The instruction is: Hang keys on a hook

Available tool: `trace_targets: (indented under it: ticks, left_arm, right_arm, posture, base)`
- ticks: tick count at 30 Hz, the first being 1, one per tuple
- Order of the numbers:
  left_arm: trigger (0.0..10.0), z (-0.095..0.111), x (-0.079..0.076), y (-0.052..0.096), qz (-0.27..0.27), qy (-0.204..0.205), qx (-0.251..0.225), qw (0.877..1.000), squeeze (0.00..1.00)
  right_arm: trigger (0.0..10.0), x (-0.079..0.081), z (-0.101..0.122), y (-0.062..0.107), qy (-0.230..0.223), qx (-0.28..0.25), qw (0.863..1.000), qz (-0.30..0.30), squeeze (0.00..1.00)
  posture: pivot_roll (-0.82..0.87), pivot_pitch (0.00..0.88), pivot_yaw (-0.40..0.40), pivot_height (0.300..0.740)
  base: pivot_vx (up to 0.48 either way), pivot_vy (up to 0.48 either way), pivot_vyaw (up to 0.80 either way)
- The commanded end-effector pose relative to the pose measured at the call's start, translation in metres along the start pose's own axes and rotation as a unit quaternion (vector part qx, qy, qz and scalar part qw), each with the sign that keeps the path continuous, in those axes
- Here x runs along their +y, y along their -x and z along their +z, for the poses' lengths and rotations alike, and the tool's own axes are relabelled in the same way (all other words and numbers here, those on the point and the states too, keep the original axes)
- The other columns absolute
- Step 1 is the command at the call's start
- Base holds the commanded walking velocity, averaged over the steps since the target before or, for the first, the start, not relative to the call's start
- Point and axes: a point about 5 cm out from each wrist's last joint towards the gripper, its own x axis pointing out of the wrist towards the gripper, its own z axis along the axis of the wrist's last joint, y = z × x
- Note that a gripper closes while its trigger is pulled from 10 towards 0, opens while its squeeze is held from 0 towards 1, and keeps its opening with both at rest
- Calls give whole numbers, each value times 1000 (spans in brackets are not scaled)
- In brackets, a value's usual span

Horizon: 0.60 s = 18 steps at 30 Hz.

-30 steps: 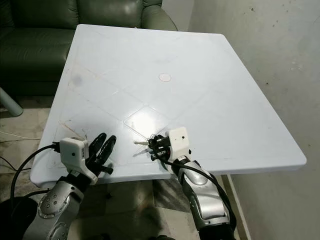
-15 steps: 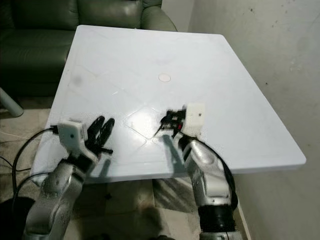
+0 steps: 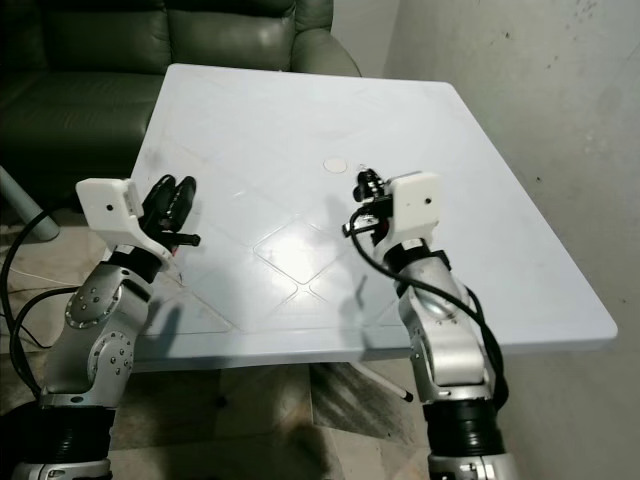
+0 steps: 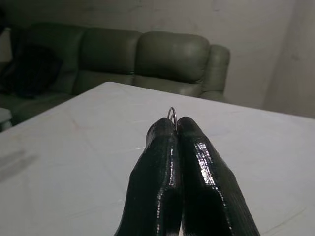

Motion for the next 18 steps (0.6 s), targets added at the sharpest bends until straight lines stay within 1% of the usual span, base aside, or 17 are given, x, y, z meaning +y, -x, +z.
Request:
trace_targets:
  ticks: [1,3,6,8,9,12,16,18]
  left_arm:
    - [10000,0,2,-3,4,8,3,1000,0]
    - [10000,-2,6,-3,8,4,8,1000,0]
    - [10000,-4,12,-3,17,17,10,1000,0]
    - [10000,-5,16,-2,28,16,6,999,0]
    - [10000,-7,18,-1,34,14,7,999,0]
    - [10000,-9,20,0,37,18,9,999,0]
    - [10000,-10,19,0,32,21,9,999,0]
    - [10000,-10,18,-2,31,20,10,999,0]
  right_arm:
    - [10000,-7,-1,5,-11,-12,999,-30,0]
    - [10000,-6,-1,6,-12,-13,999,-36,0]
    - [10000,-7,-5,8,-10,-14,999,-42,0]
    - [10000,-7,-8,9,-12,-8,999,-44,0]
    - [10000,-7,-10,11,-2,-6,999,-47,0]
    - [10000,-10,-10,12,9,-6,998,-55,0]
    - [10000,-14,-11,13,7,1,998,-65,0]
    - [10000,-17,-13,14,13,5,997,-71,0]
  posture:
    - [-40,0,-55,740]
    - [-39,0,-54,740]
    - [-36,0,-55,740]
    - [-40,0,-56,740]
    - [-45,0,-57,740]
    - [-48,0,-55,740]
    - [-47,0,-50,740]
    - [-45,0,-51,740]
  base:
    - [0,0,0]
    - [0,0,0]
    - [0,0,0]
    - [0,0,0]
    - [0,0,0]
    - [0,0,0]
    - [0,0,0]
    - [0,0,-638]
